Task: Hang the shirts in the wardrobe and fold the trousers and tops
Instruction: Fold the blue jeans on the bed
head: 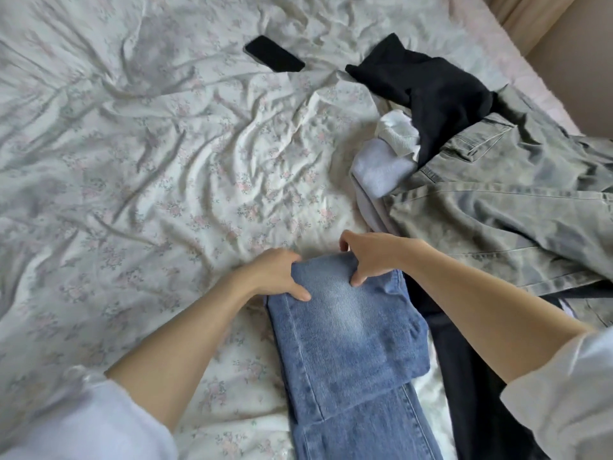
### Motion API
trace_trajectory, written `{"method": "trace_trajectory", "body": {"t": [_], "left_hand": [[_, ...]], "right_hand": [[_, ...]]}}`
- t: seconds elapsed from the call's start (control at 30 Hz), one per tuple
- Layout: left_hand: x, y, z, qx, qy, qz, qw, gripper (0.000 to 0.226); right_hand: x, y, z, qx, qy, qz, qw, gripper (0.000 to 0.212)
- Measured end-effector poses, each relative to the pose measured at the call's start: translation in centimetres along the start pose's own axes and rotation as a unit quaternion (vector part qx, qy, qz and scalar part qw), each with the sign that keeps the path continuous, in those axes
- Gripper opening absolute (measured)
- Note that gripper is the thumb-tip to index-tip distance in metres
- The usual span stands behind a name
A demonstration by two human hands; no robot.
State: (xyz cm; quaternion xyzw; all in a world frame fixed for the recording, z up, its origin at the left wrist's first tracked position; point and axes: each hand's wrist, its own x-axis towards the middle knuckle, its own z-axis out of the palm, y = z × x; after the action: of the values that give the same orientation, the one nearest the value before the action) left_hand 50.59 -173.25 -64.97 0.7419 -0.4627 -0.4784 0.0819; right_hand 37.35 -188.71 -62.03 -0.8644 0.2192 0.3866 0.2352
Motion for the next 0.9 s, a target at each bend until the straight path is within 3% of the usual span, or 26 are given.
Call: {"method": "trace_trajectory", "body": {"t": [0.07,0.13,0.23,0.37,0.43,0.5,0.57,0.63,0.7,0.77,0.83,0.9], "left_hand": [[-1.5,-0.7,-0.3,-0.108,0.007,0.038,0.993,0.021],[-3.4,-1.7,-0.6,-0.195,0.021,0.060,0.979,0.026],[-5.0,-1.5,-0.5,-0.136,0.043,0.091,0.986,0.029],[-6.6,0.8,-1.0,-0.040,0.199,0.167,0.965,0.043],[-7.9,1.7,-1.0,-0.038,0.232,0.200,0.951,0.044],[-9.4,2.3,-0.5,-0.123,0.198,0.195,0.953,0.036],[-11.5,3.0,-0.1,-0.254,0.102,0.150,0.950,0.017],[-13.8,4.0,0.4,-0.309,0.023,0.123,0.943,0.022],[-15.5,4.5,1.0,-0.253,-0.006,0.145,0.956,0.034],[-16.9,4.9,2.4,-0.112,0.000,0.198,0.974,0.044],[-17.6,5.1,4.1,0.006,0.013,0.264,0.965,0.048],[-18.1,5.4,5.3,0.083,0.018,0.324,0.942,0.033]], "right_hand": [[-0.6,0.1,-0.6,0.001,-0.009,-0.027,1.000,0.048],[-1.6,0.3,-0.6,-0.001,0.023,-0.049,0.999,0.028],[-3.1,-0.1,-0.7,-0.019,0.083,-0.064,0.994,0.020],[-6.2,-0.7,-1.4,0.002,0.121,-0.051,0.991,0.018],[-8.0,-0.5,-0.6,0.011,0.171,-0.045,0.984,0.017],[-10.0,-0.4,0.9,0.010,0.211,-0.040,0.977,0.020],[-11.8,-0.2,2.4,0.024,0.243,-0.017,0.970,0.022],[-14.1,-0.2,4.1,0.041,0.302,-0.003,0.952,0.020],[-16.4,-0.6,5.9,0.004,0.388,-0.037,0.921,0.025],[-19.2,-1.2,8.2,-0.041,0.424,-0.081,0.901,0.032],[-21.5,-1.3,10.4,-0.065,0.444,-0.106,0.887,0.034],[-23.2,-1.1,11.9,-0.075,0.460,-0.108,0.878,0.033]]}}
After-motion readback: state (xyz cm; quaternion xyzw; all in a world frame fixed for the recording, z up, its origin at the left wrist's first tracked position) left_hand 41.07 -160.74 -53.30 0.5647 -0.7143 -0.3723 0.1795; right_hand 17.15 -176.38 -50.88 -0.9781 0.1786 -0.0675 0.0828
